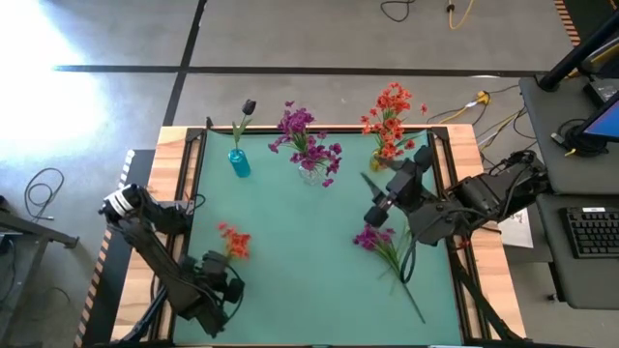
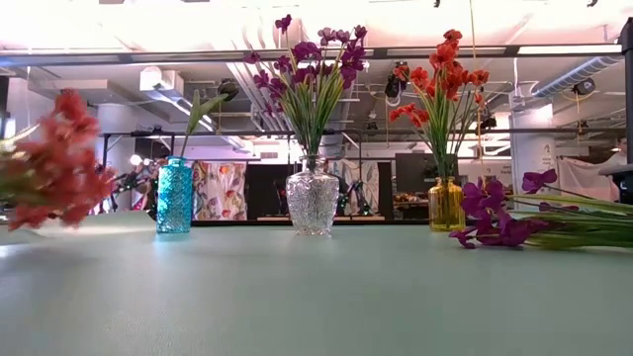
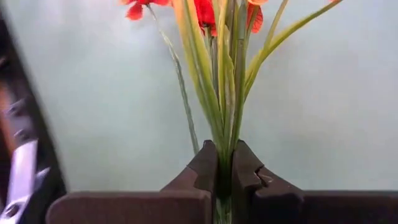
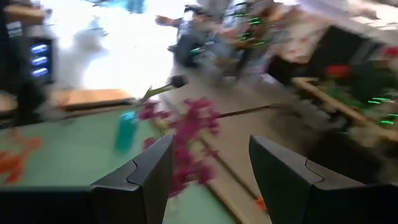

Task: Sort flowers into vase by color
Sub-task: Put the orange flowers into the blue flower vase

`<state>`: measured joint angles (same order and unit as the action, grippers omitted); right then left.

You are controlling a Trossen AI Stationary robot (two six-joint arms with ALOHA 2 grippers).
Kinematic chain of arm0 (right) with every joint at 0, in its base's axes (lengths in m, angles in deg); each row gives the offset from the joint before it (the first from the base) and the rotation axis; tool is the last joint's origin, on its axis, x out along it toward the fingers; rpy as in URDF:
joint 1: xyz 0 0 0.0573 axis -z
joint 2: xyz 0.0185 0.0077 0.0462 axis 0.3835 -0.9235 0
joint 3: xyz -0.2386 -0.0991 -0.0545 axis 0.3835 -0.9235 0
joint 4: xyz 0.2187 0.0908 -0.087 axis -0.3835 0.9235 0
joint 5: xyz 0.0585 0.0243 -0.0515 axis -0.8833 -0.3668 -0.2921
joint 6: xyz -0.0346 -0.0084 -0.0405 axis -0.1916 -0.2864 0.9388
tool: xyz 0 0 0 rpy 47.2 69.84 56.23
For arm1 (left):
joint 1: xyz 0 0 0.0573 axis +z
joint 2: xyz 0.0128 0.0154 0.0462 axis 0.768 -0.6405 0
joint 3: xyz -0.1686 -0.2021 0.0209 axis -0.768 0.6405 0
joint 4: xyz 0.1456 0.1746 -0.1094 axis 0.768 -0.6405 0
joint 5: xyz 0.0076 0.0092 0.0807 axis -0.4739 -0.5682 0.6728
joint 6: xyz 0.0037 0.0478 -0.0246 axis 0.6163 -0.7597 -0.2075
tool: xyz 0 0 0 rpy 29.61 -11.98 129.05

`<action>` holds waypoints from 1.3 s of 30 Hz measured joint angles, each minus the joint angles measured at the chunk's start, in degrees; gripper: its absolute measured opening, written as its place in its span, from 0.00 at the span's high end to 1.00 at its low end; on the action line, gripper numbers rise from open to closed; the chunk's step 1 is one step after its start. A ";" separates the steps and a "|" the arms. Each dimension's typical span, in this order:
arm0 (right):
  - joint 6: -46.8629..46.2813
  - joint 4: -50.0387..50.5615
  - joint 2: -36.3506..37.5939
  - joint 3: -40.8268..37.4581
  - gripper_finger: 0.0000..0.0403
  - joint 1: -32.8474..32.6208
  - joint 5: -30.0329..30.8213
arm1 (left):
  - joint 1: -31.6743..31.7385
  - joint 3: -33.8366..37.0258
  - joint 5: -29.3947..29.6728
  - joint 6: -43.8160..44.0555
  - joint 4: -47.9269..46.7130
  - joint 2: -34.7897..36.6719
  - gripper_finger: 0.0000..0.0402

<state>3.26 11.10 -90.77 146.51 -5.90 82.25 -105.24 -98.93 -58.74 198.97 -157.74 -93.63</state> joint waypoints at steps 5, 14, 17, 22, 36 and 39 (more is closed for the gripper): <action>1.14 0.04 0.45 0.20 0.50 0.14 18.48 | 0.00 -3.68 6.74 -4.83 -0.44 1.17 1.00; -1.01 0.49 4.81 0.21 0.50 5.28 17.44 | 0.00 -10.89 20.36 -15.45 0.04 1.51 1.00; -1.08 0.63 4.90 0.11 0.50 5.35 14.04 | -0.02 -13.12 26.69 -22.50 1.32 1.51 1.00; -1.14 0.55 3.28 0.11 0.50 5.35 -4.41 | 0.00 -16.31 35.85 -34.63 3.64 1.51 1.00; -1.65 0.35 -4.52 -5.24 0.50 -0.26 -14.77 | 0.00 -17.81 55.75 -61.82 14.51 1.53 1.00; -3.21 -1.80 -4.46 -10.37 0.50 -1.66 -16.59 | 0.07 -17.81 58.24 -64.62 14.53 1.84 1.00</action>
<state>0.05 9.30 -95.23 136.14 -7.56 65.66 -105.17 -116.74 -0.49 134.34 -143.21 -91.80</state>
